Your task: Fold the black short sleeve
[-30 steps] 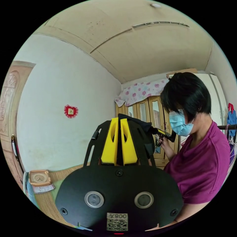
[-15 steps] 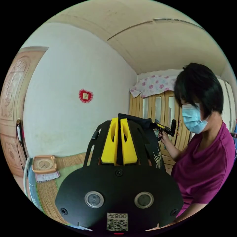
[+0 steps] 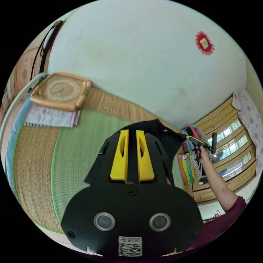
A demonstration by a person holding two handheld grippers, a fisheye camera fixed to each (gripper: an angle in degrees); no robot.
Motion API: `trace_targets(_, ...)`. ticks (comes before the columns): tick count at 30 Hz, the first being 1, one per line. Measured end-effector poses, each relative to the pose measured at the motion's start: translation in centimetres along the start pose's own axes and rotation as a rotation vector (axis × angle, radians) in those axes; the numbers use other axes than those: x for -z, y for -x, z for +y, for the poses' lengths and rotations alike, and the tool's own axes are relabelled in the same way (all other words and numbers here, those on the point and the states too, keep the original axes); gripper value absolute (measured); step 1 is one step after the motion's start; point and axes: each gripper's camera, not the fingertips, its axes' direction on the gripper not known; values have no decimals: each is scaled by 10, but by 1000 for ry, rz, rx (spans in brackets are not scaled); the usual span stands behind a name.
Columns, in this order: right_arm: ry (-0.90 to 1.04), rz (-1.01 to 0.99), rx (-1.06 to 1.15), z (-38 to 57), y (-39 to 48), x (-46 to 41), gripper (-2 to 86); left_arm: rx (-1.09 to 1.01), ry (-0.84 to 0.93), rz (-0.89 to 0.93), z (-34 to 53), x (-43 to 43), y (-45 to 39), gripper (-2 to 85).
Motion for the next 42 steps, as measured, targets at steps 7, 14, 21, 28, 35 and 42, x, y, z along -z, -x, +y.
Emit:
trace_targets(7,111,-34,-58,80,8,-161,-2,20,270,53,97,-107,22,68)
trace_targets(14,125,-207,5,203,74,-206,-5,106,283,-37,176,-127,7,74)
trace_targets(21,260,-234,-85,305,114,-275,-5,71,381,-206,206,-158,-29,73)
trace_targets(28,331,-164,-96,342,147,-341,-5,1,430,-316,204,-190,-63,25)
trace_targets(35,316,-243,-103,390,171,-365,-5,96,352,-240,238,-165,-82,22)
trace_targets(42,236,-269,-215,421,179,-371,-5,171,140,-188,197,-176,-88,62)
